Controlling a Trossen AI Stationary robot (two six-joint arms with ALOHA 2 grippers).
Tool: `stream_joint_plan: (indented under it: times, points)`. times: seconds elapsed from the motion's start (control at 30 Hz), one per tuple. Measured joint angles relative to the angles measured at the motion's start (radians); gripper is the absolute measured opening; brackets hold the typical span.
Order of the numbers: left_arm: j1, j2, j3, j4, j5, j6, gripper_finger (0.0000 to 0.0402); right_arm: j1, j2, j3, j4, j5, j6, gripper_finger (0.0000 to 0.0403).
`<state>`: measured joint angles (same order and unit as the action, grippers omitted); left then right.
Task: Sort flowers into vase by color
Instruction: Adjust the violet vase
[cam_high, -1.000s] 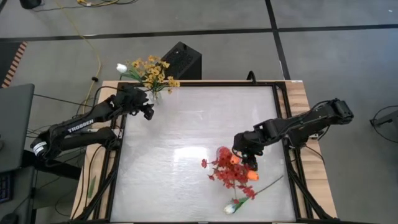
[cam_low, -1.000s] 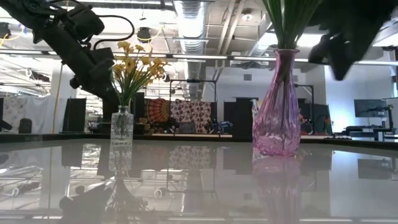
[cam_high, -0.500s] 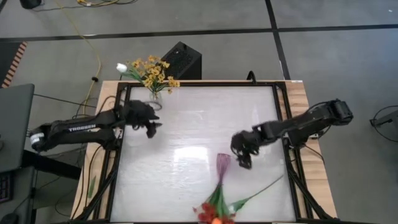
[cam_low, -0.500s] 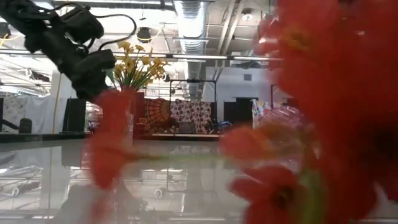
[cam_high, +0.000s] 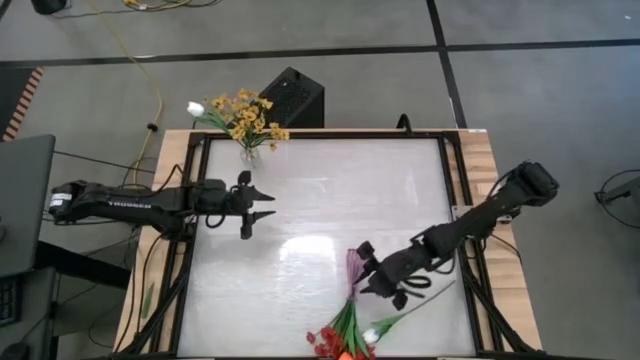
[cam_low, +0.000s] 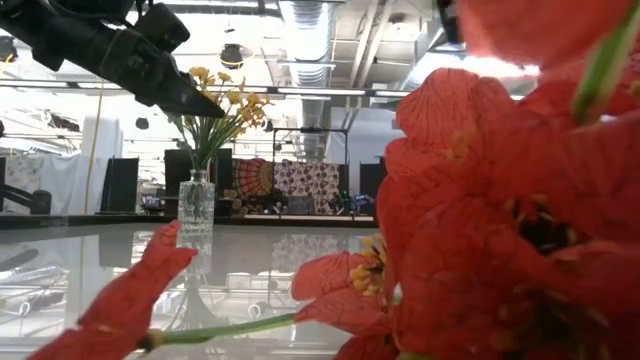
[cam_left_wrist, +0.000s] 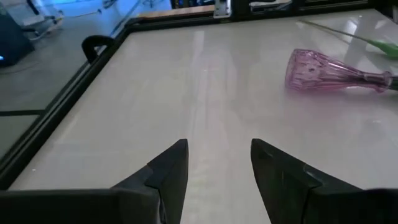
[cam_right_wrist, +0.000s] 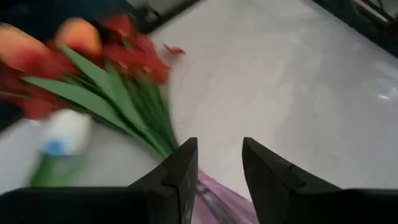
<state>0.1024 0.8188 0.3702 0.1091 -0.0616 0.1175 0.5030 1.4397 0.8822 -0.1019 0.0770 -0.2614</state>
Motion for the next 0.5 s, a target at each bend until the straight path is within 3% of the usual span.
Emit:
stream_joint_plan:
  times: [0.2,0.5]
  points:
    - [-0.036,0.0,0.0,-0.002,-0.085,-0.033,0.0164,-0.005,0.159,0.107,-0.171,0.021,-0.131,0.0153]
    - [-0.036,0.0,0.0,0.01,-0.135,-0.036,0.0164,0.008,0.432,0.428,-0.579,0.033,-0.373,0.0205]
